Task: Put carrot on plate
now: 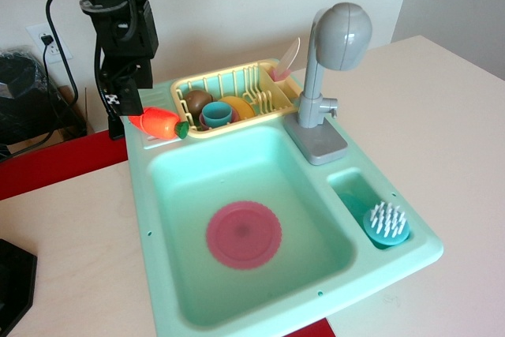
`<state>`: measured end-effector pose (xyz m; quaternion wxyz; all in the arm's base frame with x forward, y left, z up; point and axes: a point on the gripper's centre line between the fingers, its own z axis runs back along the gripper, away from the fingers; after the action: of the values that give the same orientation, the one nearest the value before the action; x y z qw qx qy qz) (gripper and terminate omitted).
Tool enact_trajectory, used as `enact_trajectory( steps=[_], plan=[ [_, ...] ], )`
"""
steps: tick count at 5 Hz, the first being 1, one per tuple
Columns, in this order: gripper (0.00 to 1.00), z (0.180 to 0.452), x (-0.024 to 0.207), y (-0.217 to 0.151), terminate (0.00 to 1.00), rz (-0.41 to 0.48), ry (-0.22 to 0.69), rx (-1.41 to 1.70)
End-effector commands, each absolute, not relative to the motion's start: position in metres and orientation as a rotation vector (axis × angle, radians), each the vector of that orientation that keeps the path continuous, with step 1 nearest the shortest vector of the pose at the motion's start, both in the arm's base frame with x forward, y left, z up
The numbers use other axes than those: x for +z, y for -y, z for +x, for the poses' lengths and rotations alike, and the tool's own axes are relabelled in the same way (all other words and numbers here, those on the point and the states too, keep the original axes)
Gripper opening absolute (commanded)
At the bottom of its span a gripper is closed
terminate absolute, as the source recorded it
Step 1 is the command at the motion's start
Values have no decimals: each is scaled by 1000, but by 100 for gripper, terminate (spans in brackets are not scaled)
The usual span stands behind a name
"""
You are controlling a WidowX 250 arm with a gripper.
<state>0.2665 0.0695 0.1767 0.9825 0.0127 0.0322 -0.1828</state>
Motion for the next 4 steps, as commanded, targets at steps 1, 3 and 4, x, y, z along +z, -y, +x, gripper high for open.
enact_trajectory(
  steps=[1,3,4],
  plan=[
    [100,267,177,-70,0,26,-65,-368],
    [100,270,163,-76,0,27,-82,-379],
    [100,272,159,-78,0,44,-93,-379]
  ],
)
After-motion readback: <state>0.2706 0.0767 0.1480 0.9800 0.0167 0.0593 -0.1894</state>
